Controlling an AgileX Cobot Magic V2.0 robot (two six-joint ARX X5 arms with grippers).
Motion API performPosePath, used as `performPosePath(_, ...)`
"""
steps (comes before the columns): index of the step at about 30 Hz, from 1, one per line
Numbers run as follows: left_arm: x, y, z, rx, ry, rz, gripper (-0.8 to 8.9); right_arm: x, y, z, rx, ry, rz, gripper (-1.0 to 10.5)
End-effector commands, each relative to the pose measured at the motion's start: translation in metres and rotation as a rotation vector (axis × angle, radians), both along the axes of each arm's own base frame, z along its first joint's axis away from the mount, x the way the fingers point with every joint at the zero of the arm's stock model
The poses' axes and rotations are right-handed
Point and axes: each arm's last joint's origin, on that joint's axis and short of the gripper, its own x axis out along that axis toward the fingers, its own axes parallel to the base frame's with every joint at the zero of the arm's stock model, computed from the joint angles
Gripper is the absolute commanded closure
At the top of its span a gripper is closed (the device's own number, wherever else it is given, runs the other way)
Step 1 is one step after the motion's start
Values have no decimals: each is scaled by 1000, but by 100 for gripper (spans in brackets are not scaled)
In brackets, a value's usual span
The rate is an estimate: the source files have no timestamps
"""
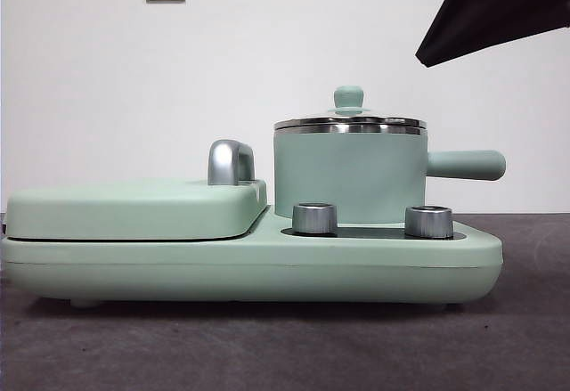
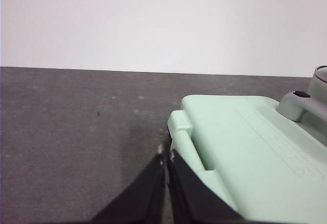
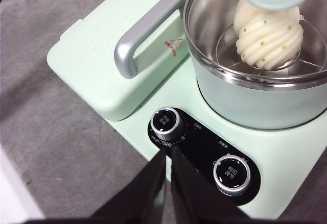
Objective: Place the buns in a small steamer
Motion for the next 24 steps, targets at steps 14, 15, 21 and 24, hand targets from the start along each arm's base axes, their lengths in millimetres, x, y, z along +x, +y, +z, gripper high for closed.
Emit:
performPosePath(14,1,0,-6,16,9,0,804,-15,-32,-15,-88,-355,-65,931)
performPosePath(15,1,0,-6,16,9,0,804,-19,-41,-25,-80,-397,-119,931)
performPosePath(21,1,0,-6,16,9,0,804,-42,-76,-74,-55,-602,-391,931)
performPosePath(24,1,0,-6,16,9,-1,804,-51,-86,-92,-59,-661,-489,931)
